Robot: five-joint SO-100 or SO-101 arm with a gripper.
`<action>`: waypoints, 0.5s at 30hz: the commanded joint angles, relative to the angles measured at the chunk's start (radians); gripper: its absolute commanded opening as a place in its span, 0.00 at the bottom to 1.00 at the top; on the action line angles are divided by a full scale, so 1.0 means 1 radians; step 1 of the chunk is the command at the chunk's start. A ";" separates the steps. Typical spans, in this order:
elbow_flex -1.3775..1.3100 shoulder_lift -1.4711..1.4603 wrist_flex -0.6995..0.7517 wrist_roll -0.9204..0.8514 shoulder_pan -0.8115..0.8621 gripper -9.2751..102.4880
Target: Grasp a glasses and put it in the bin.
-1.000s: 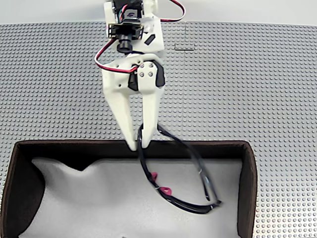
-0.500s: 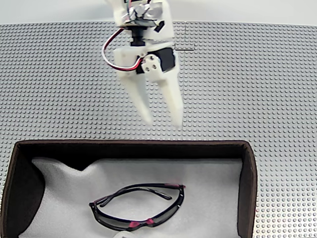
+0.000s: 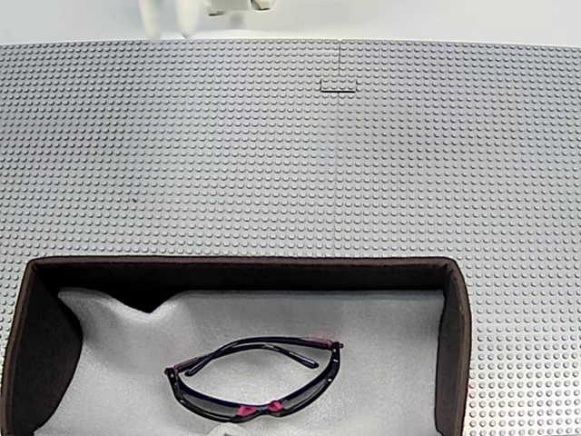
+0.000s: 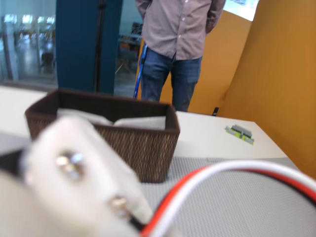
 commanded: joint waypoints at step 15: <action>0.218 0.390 0.308 -0.465 0.038 0.27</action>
